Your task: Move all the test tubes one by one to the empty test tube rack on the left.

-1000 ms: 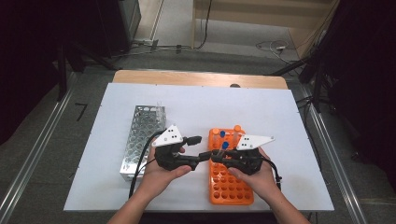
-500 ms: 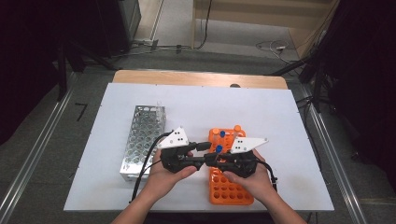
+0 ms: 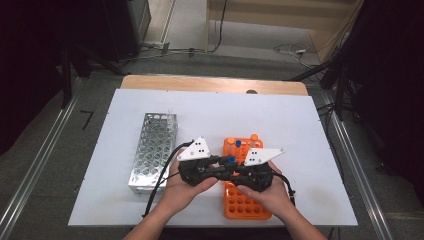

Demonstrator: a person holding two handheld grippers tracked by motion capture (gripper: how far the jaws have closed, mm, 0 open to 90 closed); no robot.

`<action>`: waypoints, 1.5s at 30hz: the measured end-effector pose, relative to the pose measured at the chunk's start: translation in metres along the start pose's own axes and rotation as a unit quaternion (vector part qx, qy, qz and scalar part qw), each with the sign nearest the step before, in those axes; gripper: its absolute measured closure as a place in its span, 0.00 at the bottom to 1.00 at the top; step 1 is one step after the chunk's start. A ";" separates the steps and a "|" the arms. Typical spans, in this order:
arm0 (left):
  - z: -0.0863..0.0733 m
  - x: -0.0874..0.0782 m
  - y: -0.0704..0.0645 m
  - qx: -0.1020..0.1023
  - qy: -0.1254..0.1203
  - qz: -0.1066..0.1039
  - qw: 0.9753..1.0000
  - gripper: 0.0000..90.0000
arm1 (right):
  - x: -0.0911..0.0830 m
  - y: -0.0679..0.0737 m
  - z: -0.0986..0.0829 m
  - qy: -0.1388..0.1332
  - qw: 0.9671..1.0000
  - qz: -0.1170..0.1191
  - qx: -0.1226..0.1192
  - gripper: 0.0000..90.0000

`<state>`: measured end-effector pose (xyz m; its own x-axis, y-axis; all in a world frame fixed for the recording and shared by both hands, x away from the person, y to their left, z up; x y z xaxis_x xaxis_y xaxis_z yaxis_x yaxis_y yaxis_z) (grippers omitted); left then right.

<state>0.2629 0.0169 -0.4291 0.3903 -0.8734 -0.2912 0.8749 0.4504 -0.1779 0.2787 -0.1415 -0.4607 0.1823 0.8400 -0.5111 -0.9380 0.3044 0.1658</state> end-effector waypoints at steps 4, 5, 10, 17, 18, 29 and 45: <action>0.000 0.000 0.000 0.006 0.001 0.005 1.000 0.85 | 0.000 -0.001 0.000 -0.002 1.000 0.004 0.004 0.82; 0.000 0.000 0.001 0.007 0.000 0.005 1.000 0.85 | 0.000 -0.002 0.000 -0.002 1.000 0.005 0.004 0.82; 0.001 -0.002 0.003 0.006 -0.006 0.014 1.000 0.85 | -0.002 -0.004 -0.001 -0.002 1.000 0.007 0.009 0.73; 0.005 -0.012 0.016 -0.007 -0.017 0.034 0.999 0.85 | -0.015 -0.011 -0.002 -0.024 1.000 0.012 0.003 0.50; 0.005 -0.014 0.018 -0.009 -0.019 0.037 0.999 0.85 | -0.017 -0.013 -0.003 -0.025 1.000 0.011 0.002 0.49; 0.007 -0.032 0.042 -0.019 -0.029 0.085 0.996 0.85 | -0.039 -0.032 -0.013 -0.039 0.999 -0.013 0.001 0.29; 0.012 -0.061 0.078 -0.039 -0.050 0.151 0.986 0.85 | -0.055 -0.056 -0.023 -0.048 0.998 -0.025 0.022 0.08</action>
Point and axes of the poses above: each handheld gripper's, and its own axes: x roughly forward along the jaws, z roughly out of its top, y roughly to its left, the point moved 3 cm from there along x, roughly forward along the jaws
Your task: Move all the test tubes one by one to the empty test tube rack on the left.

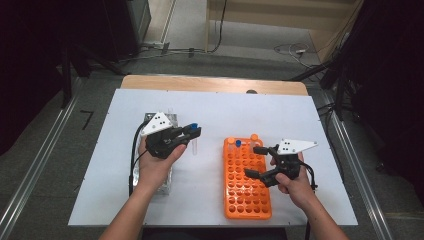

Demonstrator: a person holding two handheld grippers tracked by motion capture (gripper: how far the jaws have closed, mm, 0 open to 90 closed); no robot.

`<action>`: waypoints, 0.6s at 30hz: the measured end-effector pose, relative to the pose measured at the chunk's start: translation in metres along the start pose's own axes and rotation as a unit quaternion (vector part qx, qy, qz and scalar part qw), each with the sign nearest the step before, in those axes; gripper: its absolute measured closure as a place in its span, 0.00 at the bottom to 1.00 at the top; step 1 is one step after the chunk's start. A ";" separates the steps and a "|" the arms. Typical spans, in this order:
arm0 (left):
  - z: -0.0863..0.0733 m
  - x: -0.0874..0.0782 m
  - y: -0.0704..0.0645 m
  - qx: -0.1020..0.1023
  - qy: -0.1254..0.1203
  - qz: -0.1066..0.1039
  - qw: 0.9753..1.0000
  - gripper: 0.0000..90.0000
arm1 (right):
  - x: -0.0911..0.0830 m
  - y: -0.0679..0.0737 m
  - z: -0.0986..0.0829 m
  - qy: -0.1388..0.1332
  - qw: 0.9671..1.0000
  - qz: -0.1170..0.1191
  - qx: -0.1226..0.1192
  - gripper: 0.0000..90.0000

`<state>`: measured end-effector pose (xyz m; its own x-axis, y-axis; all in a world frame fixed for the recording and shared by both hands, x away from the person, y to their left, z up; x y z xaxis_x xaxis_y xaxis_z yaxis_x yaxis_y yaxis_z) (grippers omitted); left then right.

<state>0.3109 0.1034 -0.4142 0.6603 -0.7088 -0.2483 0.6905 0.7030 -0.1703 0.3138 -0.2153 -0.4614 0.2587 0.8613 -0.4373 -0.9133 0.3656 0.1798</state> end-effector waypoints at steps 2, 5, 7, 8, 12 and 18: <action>0.001 -0.002 0.005 -0.002 -0.003 0.007 1.000 0.85 | -0.003 -0.001 0.000 -0.002 1.000 -0.002 0.000 0.06; 0.003 -0.004 0.012 -0.005 -0.007 0.018 1.000 0.85 | -0.006 -0.005 -0.002 -0.006 1.000 -0.005 0.000 0.05; 0.004 -0.006 0.017 -0.009 -0.011 0.026 1.000 0.85 | -0.009 -0.007 -0.003 -0.007 1.000 -0.007 0.003 0.04; 0.005 -0.007 0.019 -0.011 -0.013 0.030 0.999 0.85 | -0.010 -0.008 -0.003 -0.008 1.000 -0.009 0.003 0.03; 0.007 -0.010 0.029 -0.012 -0.023 0.051 0.998 0.85 | -0.013 -0.010 -0.004 -0.009 1.000 -0.018 0.007 0.02; 0.009 -0.013 0.043 -0.005 -0.036 0.085 0.996 0.85 | -0.017 -0.012 -0.006 -0.010 1.000 -0.026 0.007 0.01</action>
Point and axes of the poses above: each handheld gripper's, and its own axes: x roughly forward along the jaws, z roughly out of its top, y roughly to its left, the point moved 3 cm from there along x, roughly forward along the jaws
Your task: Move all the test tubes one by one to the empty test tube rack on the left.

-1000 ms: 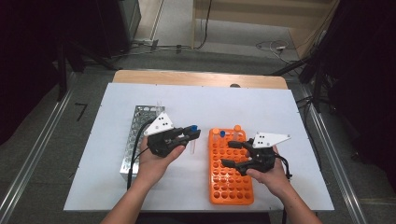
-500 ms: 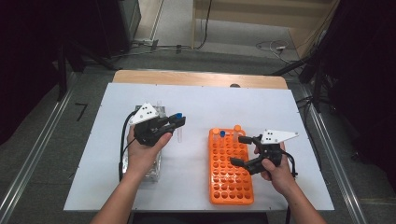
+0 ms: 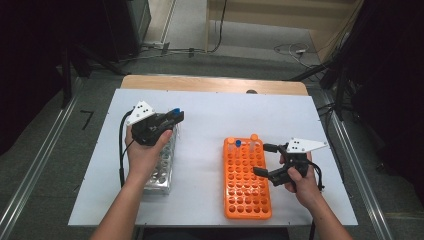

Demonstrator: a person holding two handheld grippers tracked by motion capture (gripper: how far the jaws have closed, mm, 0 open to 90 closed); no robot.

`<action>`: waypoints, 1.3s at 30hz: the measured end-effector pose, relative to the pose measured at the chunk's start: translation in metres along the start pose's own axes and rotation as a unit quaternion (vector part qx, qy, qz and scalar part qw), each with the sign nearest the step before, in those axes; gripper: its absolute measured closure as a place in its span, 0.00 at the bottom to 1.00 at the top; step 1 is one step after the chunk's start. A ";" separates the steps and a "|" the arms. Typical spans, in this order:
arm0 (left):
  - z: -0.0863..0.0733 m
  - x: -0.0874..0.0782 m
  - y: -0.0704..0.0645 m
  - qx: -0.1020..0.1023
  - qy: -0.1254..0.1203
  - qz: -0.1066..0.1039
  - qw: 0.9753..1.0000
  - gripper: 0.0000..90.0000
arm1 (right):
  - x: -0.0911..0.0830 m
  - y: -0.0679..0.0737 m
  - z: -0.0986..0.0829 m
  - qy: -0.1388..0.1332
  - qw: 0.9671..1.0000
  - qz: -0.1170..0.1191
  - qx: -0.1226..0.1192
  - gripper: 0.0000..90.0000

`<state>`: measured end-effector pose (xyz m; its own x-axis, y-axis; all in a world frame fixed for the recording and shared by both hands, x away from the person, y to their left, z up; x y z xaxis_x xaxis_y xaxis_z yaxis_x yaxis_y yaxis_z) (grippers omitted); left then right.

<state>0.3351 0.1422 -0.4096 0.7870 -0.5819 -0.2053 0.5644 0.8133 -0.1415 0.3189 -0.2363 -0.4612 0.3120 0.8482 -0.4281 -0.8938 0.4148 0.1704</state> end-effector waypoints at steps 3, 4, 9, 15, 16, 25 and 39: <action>0.000 -0.001 0.007 -0.007 -0.009 0.013 1.000 0.85 | -0.001 -0.001 -0.002 0.001 1.000 -0.003 0.001 0.01; 0.000 -0.001 0.008 -0.009 -0.011 0.016 1.000 0.85 | -0.002 -0.001 -0.002 0.002 1.000 -0.005 0.002 0.01; 0.000 0.000 0.014 -0.009 -0.022 0.035 0.999 0.85 | -0.005 -0.001 -0.004 0.001 1.000 -0.012 0.005 0.01; 0.001 0.001 0.020 -0.002 -0.033 0.057 0.998 0.85 | -0.008 0.000 -0.007 0.002 1.000 -0.018 0.007 0.01; 0.000 0.001 0.021 -0.002 -0.033 0.062 0.998 0.85 | -0.009 -0.001 -0.008 0.002 1.000 -0.019 0.008 0.00; -0.011 0.004 0.032 -0.015 -0.030 0.086 0.996 0.85 | -0.012 -0.002 -0.012 0.004 1.000 -0.026 0.012 0.01; -0.024 0.004 0.027 0.003 0.010 0.107 0.994 0.85 | -0.009 -0.002 -0.011 0.006 1.000 -0.027 0.010 0.01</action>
Point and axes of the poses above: each handheld gripper's, and its own axes: x roughly forward along the jaws, z roughly out of its top, y roughly to its left, the point moved 3 cm from there along x, roughly forward along the jaws
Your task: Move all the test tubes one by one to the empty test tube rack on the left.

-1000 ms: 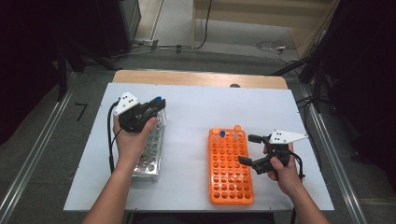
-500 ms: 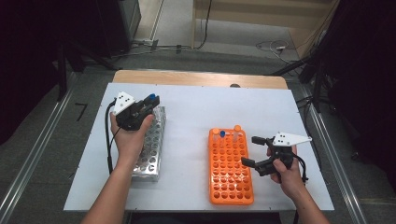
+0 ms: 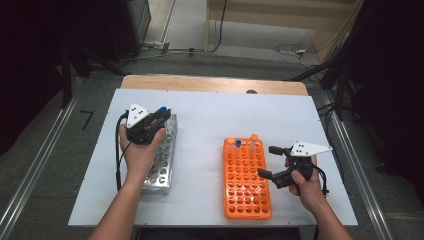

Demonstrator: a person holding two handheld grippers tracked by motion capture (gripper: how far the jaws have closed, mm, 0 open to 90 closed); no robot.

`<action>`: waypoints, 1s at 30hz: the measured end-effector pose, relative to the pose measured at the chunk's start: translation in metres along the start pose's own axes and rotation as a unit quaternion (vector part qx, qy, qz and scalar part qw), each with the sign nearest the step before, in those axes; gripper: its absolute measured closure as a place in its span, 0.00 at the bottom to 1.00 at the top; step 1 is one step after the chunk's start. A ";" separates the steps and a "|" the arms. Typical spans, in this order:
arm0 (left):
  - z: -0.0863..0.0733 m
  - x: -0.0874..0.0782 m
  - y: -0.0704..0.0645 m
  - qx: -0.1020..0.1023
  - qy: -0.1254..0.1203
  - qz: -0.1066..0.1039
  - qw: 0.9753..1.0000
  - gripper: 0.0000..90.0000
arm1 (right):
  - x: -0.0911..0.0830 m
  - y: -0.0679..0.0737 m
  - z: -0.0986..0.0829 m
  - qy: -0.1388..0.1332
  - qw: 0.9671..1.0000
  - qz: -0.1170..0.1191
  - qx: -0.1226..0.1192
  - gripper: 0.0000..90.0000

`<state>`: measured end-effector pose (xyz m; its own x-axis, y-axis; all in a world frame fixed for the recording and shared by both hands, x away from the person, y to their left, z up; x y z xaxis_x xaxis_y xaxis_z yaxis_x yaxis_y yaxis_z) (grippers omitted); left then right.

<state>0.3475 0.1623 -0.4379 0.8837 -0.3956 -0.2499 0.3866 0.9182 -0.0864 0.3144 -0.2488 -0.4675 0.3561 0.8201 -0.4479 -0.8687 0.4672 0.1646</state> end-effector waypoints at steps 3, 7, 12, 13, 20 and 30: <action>-0.002 -0.001 -0.002 0.006 0.016 0.001 1.000 0.85 | 0.000 0.000 0.000 0.000 1.000 0.001 -0.001 0.01; -0.003 -0.001 -0.005 0.012 0.035 0.004 0.999 0.85 | 0.001 0.001 0.001 0.000 1.000 0.002 -0.002 0.01; -0.006 -0.001 -0.005 0.009 0.063 0.005 0.998 0.84 | 0.003 0.006 0.004 -0.002 1.000 0.017 -0.008 0.04; -0.007 -0.002 -0.004 0.008 0.067 0.004 0.998 0.84 | 0.003 0.008 0.006 -0.002 1.000 0.022 -0.012 0.04; -0.009 -0.001 -0.003 -0.009 0.085 -0.010 0.996 0.82 | 0.012 0.017 0.011 -0.001 0.999 0.040 -0.016 0.09; -0.008 -0.004 -0.001 -0.022 0.078 -0.029 0.996 0.79 | 0.038 0.016 0.014 0.022 1.000 0.004 -0.011 0.47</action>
<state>0.3418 0.1626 -0.4444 0.8069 -0.4439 -0.3897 0.4213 0.8949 -0.1471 0.3190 -0.2054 -0.4691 0.3343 0.8080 -0.4852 -0.8790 0.4530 0.1486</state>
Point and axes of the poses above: each handheld gripper's, and its own axes: x roughly forward along the jaws, z roughly out of its top, y roughly to its left, the point moved 3 cm from there along x, roughly forward along the jaws
